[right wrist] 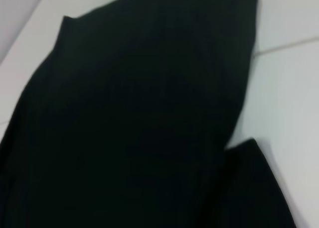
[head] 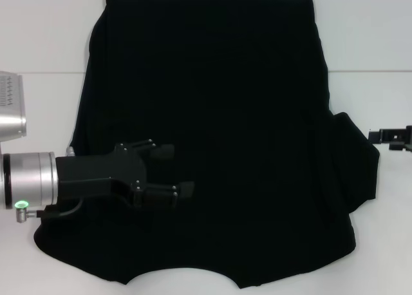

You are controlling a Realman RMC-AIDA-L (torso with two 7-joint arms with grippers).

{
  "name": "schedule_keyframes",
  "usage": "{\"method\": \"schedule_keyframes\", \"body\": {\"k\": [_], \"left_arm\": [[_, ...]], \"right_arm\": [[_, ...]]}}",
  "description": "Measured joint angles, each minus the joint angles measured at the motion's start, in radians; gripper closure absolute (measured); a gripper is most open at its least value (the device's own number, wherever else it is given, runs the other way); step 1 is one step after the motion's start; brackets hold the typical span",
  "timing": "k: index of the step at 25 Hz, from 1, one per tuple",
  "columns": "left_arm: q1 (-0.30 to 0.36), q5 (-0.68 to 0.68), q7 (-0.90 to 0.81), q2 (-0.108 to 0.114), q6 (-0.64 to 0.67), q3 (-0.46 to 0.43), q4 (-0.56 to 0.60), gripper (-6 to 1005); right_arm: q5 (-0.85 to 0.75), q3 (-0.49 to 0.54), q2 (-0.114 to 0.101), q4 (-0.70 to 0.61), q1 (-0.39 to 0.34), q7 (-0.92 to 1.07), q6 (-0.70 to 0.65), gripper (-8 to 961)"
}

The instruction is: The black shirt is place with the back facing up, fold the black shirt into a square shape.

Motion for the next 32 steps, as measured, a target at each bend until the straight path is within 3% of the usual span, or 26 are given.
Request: {"method": "schedule_keyframes", "body": {"k": [10, 19, 31, 32], "left_arm": [[0.004, -0.004, 0.029, 0.000, -0.011, -0.003, -0.002, 50], [0.006, 0.001, 0.030, -0.004, -0.029, -0.001, -0.003, 51], [0.008, 0.001, 0.029, -0.004, -0.042, 0.000, -0.005, 50], [0.008, 0.000, 0.029, -0.004, -0.042, 0.000, -0.005, 50]], "right_arm": [[-0.066, -0.004, 0.007, 0.055, 0.004, 0.045, 0.004, 242], [-0.068, -0.008, 0.012, 0.110, 0.006, 0.039, 0.048, 314], [-0.069, -0.016, 0.041, 0.123, 0.022, 0.044, 0.108, 411], [-0.069, -0.016, 0.043, 0.124, 0.022, 0.044, 0.113, 480]]}}
